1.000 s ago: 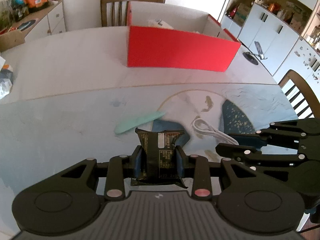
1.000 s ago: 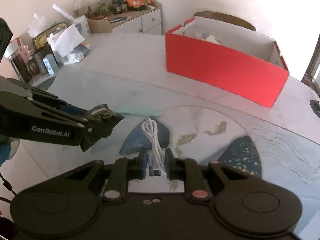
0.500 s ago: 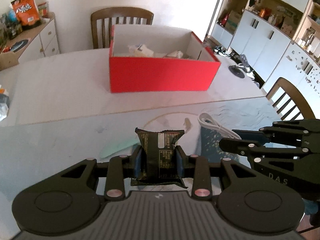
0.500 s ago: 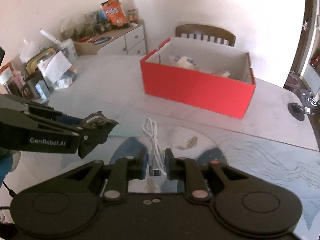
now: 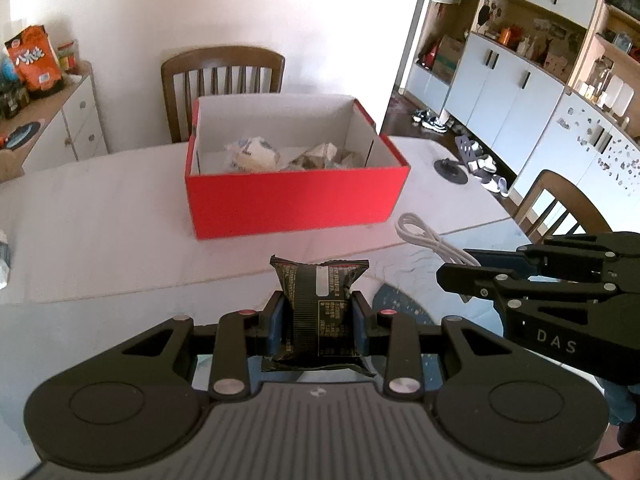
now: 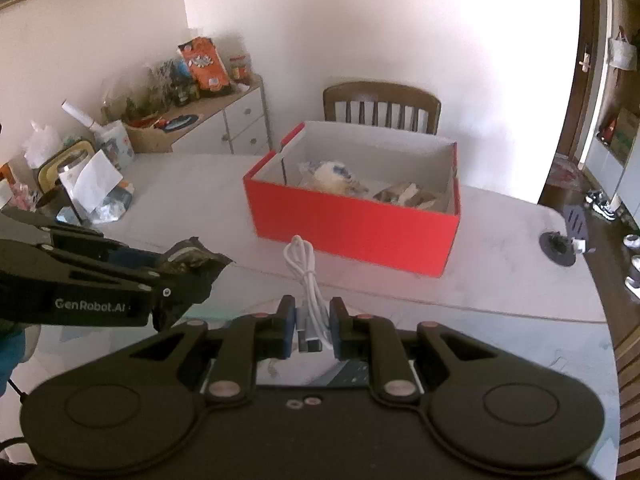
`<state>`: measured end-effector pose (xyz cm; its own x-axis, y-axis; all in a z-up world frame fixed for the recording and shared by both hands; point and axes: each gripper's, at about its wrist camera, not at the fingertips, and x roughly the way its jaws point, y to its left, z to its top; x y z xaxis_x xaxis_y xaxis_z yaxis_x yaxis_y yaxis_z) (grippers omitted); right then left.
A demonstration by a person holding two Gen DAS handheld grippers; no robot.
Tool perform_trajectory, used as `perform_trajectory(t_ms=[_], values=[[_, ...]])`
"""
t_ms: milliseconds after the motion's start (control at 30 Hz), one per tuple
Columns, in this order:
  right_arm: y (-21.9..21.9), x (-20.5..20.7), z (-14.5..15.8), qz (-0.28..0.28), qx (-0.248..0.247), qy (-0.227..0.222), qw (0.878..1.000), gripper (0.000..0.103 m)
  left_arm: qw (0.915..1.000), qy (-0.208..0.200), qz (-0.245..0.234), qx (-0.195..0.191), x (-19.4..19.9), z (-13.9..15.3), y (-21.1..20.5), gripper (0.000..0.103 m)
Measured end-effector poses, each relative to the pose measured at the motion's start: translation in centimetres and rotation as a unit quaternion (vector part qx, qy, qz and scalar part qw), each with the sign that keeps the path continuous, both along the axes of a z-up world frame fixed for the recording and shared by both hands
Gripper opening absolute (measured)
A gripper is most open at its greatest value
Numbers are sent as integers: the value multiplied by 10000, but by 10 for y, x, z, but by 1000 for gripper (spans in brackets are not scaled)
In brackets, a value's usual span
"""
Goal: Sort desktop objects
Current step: 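Lift and carry the black packet and white cable toward the red box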
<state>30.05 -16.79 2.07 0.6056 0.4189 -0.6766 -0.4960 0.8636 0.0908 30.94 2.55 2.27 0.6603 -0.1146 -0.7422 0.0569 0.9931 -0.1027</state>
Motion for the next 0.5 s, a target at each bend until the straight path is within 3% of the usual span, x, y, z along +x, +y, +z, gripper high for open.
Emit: perform_trajectory(t_ms=[500], values=[[-8, 26, 21, -75, 112, -229, 9996, 17, 9995, -276, -90, 80, 25, 25, -15, 32]])
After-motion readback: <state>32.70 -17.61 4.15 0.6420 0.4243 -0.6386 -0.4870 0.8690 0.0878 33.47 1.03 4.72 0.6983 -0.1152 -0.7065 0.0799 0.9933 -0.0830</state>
